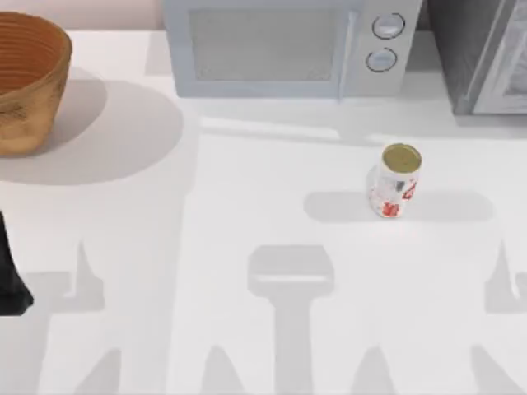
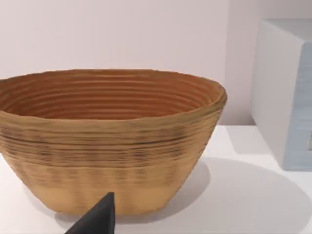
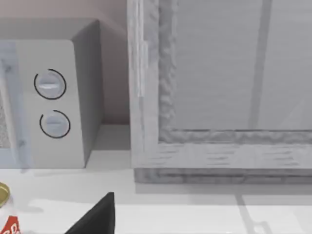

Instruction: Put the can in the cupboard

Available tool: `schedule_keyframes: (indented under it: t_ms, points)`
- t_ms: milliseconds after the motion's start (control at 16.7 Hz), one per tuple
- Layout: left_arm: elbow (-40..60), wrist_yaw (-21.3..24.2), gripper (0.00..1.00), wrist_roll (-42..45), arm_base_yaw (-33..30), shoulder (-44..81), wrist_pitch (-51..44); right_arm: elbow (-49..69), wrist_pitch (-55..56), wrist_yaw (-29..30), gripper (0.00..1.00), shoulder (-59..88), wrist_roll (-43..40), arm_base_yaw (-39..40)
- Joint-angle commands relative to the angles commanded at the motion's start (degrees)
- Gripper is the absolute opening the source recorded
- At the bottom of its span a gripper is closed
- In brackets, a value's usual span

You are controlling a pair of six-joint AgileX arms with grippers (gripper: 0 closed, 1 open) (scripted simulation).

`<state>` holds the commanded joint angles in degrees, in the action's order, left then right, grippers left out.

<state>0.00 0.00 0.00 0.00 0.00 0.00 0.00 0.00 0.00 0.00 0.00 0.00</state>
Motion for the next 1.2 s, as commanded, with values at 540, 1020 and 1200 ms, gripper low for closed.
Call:
schedule_keyframes:
  t_ms: [540,1020,1200]
  points:
    - [0.00,0.00,1.00,0.00,0.00,0.00,0.00,5.19,12.32,7.00,1.00,10.36,-0.41,0.99]
    - [0.00,0.00,1.00,0.00,0.00,0.00,0.00,13.93,41.50,17.79,1.00,46.15,0.19,12.62]
    - [0.00,0.00,1.00,0.00,0.00,0.00,0.00,17.22,54.29,22.44,1.00,63.57,0.47,18.09]
